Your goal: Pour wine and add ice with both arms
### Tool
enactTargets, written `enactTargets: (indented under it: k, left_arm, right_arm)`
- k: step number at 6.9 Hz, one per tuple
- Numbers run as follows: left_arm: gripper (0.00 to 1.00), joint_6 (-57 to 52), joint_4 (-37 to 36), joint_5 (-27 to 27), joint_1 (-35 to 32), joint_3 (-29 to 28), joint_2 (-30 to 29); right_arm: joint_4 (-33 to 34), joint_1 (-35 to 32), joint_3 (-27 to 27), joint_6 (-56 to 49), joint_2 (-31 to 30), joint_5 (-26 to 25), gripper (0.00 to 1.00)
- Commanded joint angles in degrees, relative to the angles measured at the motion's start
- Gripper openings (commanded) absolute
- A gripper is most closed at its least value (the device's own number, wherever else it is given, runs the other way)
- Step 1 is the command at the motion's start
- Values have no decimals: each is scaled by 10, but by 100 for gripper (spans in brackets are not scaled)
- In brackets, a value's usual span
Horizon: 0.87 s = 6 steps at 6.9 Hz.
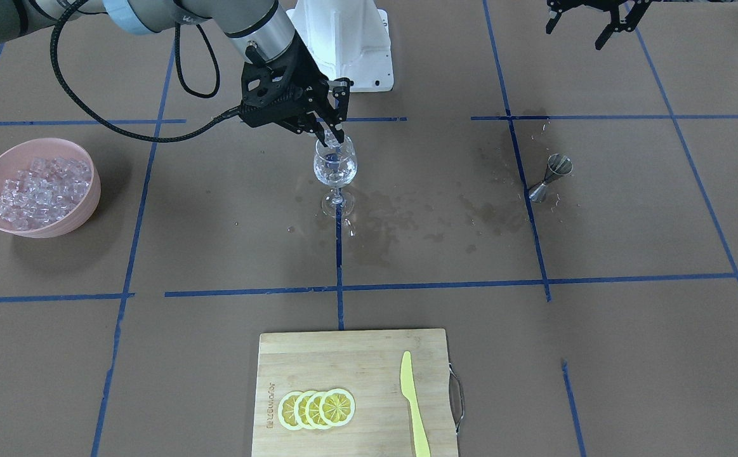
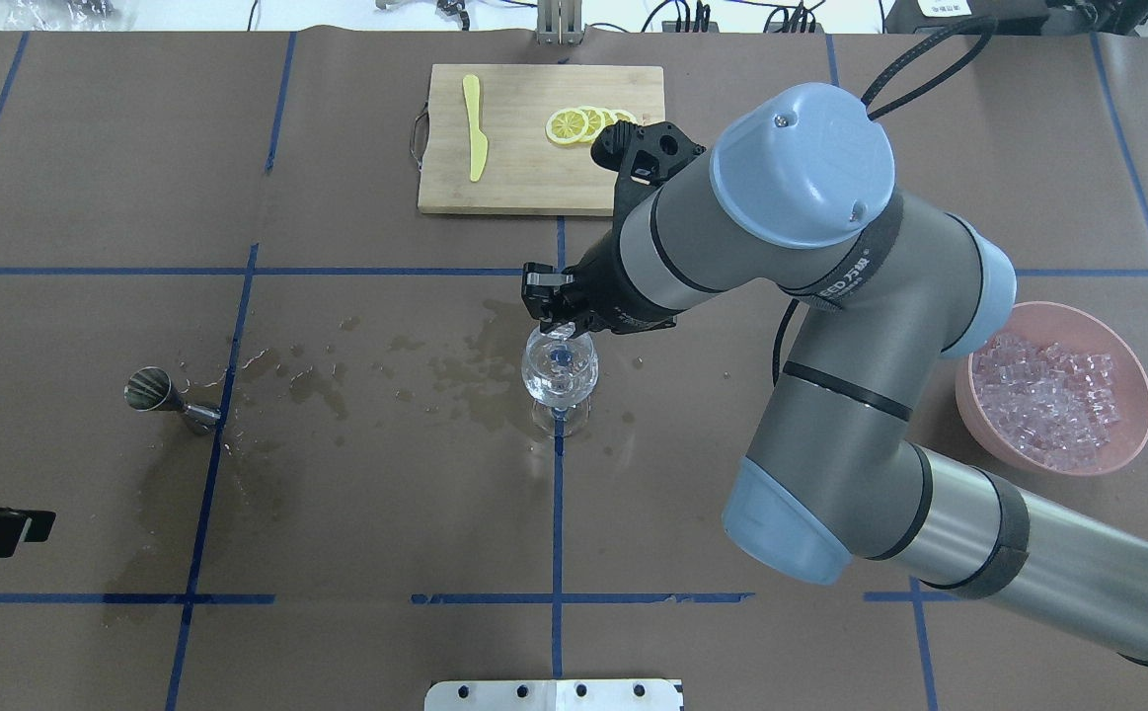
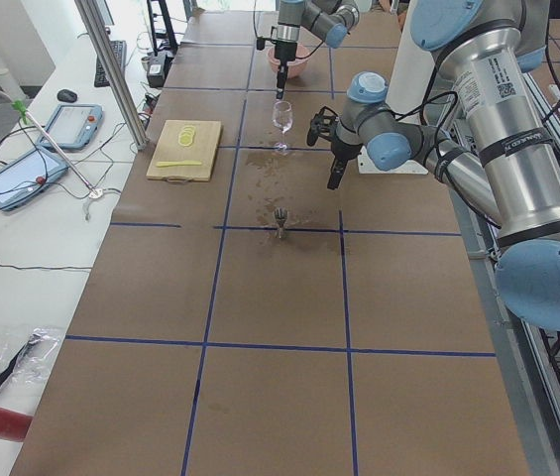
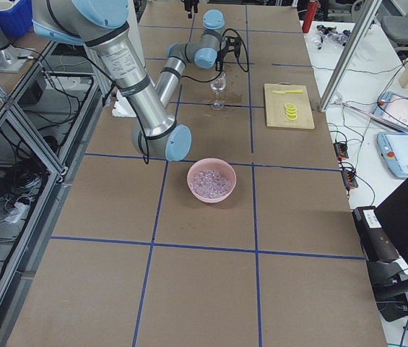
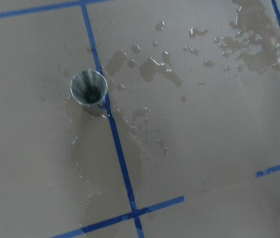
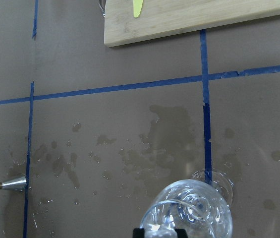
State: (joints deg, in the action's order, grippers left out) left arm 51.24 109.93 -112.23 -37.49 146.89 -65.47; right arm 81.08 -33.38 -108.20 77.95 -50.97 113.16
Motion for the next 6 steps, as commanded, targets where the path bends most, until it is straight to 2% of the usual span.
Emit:
enactTargets:
  k: [1,3,4,5,6]
  left_arm:
    - [100,-66,-28,-14,-51,-1,-8]
    - [100,-134,-101,-31,-119,0,-55]
    - [100,-182,-151,-31,-156,-1,-82]
    - [100,-220,-176,-31,-187,-3,-96]
    - [100,-241,-178,-31,-208,-10,-98]
  right_arm:
    - [0,5,4,1,-1,-1,0]
    - [0,7,4,0,-1,0,0]
    - [-1,7,4,0,-2,0,22]
    - [-1,7,4,0,-2,-1,59]
    - [-1,7,4,0,-2,-1,90]
